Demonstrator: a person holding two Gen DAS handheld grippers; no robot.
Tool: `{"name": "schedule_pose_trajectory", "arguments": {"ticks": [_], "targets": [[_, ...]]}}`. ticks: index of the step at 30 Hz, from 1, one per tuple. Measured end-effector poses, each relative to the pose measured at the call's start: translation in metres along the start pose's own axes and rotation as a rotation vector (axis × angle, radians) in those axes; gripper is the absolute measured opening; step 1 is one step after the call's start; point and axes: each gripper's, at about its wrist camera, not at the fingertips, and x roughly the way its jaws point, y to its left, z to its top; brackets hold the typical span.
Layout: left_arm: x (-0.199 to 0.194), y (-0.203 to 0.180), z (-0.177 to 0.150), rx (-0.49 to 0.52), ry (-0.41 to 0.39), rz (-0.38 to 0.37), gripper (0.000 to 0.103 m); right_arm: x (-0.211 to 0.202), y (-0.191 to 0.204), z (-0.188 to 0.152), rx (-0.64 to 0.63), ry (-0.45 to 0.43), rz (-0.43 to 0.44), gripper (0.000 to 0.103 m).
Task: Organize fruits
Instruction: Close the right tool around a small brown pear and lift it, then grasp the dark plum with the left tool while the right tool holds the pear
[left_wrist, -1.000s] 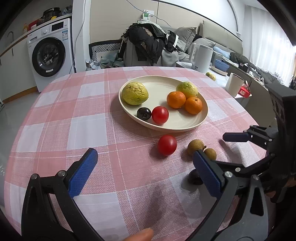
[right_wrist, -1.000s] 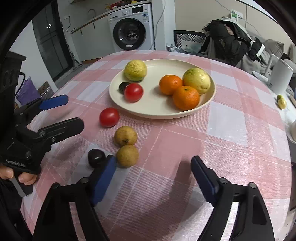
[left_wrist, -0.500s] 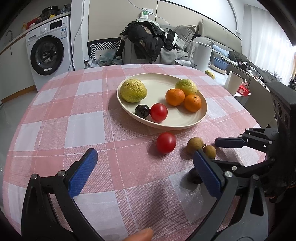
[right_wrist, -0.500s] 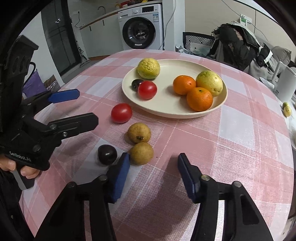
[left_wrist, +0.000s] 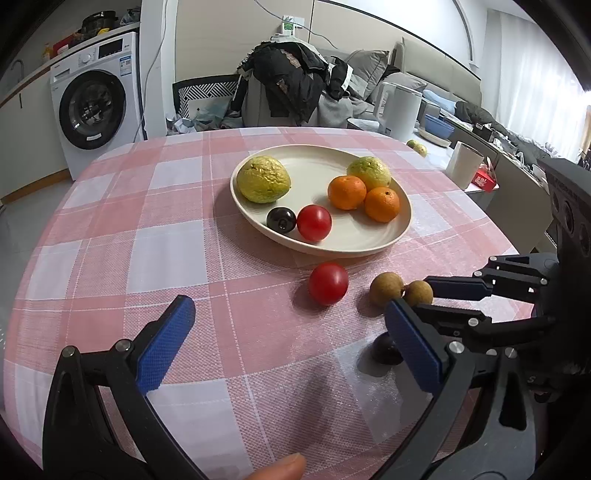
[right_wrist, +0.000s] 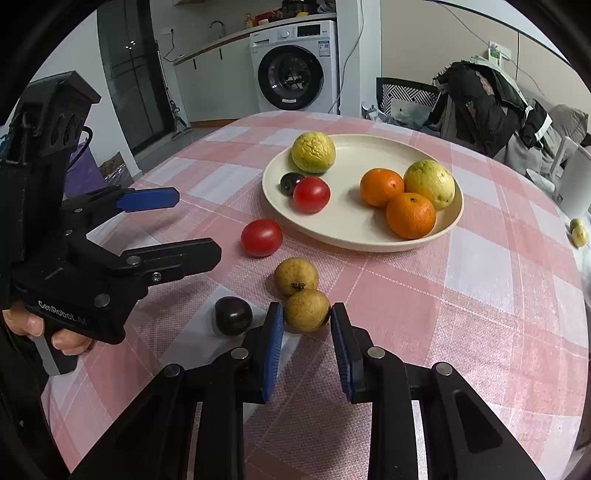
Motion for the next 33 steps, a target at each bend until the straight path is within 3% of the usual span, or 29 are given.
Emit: {"name": "schedule_pose_trajectory", "arguments": {"ticks": [9,15,18,23,33], "targets": [[0.002,-0.013,-0.005,0.046,0.031,-0.062,0.102,-0.030,-0.011,0.004,0.053,-0.123,-0.017,0.027],[0.011,-0.028,-0.012,0.113,0.093,-0.095,0.102,-0.034,-0.014,0.006,0.074,-0.131,-0.018,0.027],[0.013,-0.034,-0.015,0.140,0.112,-0.118,0.094,-0.033,-0.014,0.007,0.073,-0.130,-0.019,0.027],[0.018,-0.043,-0.021,0.179,0.160,-0.169,0.070,-0.031,-0.015,0.007,0.075,-0.126,-0.016,0.027],[0.016,-0.045,-0.024,0.187,0.160,-0.197,0.049,-0.032,-0.015,0.006,0.077,-0.127,-0.013,0.027]]}}
